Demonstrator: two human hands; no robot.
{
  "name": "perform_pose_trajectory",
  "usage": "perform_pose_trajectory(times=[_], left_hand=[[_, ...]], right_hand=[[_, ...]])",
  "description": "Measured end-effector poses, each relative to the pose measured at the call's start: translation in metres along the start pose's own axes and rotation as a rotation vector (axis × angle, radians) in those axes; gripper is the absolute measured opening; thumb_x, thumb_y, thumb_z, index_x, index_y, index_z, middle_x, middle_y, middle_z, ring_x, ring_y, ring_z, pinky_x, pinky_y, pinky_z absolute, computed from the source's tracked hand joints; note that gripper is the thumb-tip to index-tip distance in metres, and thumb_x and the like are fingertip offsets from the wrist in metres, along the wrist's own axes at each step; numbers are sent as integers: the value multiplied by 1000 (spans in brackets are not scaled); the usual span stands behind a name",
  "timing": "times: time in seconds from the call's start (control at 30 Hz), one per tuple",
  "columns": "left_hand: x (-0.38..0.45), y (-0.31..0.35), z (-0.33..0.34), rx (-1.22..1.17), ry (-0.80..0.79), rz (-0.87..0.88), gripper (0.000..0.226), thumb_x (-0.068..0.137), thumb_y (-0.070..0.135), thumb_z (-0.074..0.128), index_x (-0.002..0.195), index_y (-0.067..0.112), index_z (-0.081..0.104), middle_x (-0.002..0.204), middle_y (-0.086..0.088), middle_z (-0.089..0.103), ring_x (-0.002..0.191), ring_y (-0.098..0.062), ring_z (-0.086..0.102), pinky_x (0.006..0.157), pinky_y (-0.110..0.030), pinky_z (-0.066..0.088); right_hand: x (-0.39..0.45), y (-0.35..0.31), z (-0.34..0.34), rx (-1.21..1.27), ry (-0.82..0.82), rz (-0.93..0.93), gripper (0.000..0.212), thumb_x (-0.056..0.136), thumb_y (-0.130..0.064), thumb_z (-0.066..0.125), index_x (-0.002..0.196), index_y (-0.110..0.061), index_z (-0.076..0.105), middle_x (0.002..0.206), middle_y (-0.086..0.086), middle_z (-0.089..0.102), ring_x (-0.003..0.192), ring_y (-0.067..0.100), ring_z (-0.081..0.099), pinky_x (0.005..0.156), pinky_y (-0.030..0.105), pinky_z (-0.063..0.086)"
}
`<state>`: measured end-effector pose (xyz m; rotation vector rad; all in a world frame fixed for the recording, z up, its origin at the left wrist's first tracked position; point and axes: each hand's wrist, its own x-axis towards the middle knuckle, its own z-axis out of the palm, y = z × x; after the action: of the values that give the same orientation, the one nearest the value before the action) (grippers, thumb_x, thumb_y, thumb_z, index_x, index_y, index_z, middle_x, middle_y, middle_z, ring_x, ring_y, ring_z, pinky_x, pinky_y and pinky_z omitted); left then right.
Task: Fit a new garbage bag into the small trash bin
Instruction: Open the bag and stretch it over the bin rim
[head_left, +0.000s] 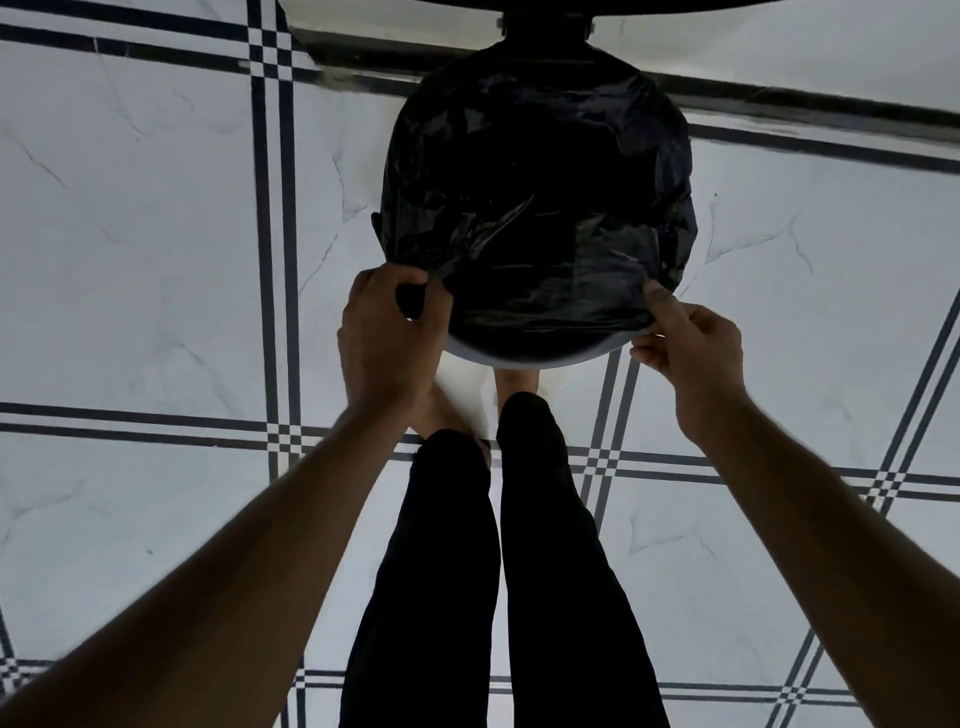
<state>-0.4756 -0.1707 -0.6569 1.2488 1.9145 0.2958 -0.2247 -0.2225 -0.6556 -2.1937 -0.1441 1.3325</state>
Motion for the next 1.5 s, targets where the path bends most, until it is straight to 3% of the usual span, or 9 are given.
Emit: perform_pose_trajectory(times=[0.07, 0.33, 0.5, 0.6, 0.77, 0.97, 1.13, 1.3, 1.5], left_hand=[[-1, 6, 3, 2, 32, -81, 33, 84, 52, 62, 97, 22, 65, 103, 5, 68, 94, -14, 64, 87, -37, 53], [-9, 1, 13, -157, 128, -501, 42, 76, 29, 82, 106, 16, 56, 97, 6, 62, 96, -20, 63, 85, -35, 53], [-22, 0, 24, -335, 142, -681, 18, 79, 29, 81, 78, 15, 70, 69, -1, 74, 67, -16, 75, 78, -38, 62], [-20, 1, 26, -219, 149, -622, 18, 83, 31, 76, 79, 15, 69, 63, 4, 72, 70, -18, 75, 79, -39, 61], [-22, 8, 22, -69, 195, -586, 8, 85, 25, 65, 82, 18, 67, 83, -1, 75, 87, -23, 70, 86, -37, 56], [-24, 17, 25, -59, 199, -624, 19, 82, 21, 63, 90, 5, 70, 88, -7, 73, 84, -28, 66, 76, -32, 53], [-28, 12, 20, -117, 148, -578, 6, 76, 19, 72, 78, 17, 67, 73, 10, 64, 87, -22, 67, 80, -37, 57], [-26, 5, 17, -109, 132, -563, 11, 73, 24, 72, 78, 14, 72, 78, 2, 72, 83, -21, 69, 76, -34, 58], [-25, 0, 15, -92, 84, -553, 10, 72, 18, 70, 66, 10, 71, 64, -3, 70, 73, -26, 69, 62, -29, 52]], right_hand=[[4, 2, 1, -6, -11, -7, 28, 84, -29, 77, 78, -11, 56, 73, 8, 61, 63, 14, 61, 70, 28, 59], [1, 6, -8, -64, -105, -77, 30, 77, 7, 75, 77, -14, 53, 69, 8, 55, 70, 24, 60, 77, 36, 56], [3, 4, -12, -23, -132, -28, 37, 75, 14, 72, 83, -17, 55, 71, 6, 56, 69, 20, 61, 79, 36, 59], [3, 5, -10, 47, -119, 76, 33, 79, 9, 72, 91, -16, 55, 80, 7, 62, 78, 20, 65, 78, 34, 58], [-1, 5, -6, 139, -157, 203, 22, 88, 0, 67, 106, -6, 57, 85, 5, 65, 74, 15, 65, 67, 23, 59], [-2, 1, -10, 23, -168, 172, 18, 87, 5, 66, 104, 1, 61, 94, 20, 69, 82, 27, 71, 71, 27, 61], [2, 4, -7, -183, -187, 23, 10, 84, 2, 71, 83, -5, 63, 83, 16, 68, 81, 28, 71, 76, 29, 62], [11, 16, -7, -194, -196, -46, 21, 81, 5, 72, 94, 17, 60, 83, 24, 65, 78, 29, 70, 71, 23, 60], [14, 15, -1, -193, -255, -45, 25, 80, 11, 70, 95, -9, 71, 93, 12, 74, 86, 26, 75, 75, 24, 60]])
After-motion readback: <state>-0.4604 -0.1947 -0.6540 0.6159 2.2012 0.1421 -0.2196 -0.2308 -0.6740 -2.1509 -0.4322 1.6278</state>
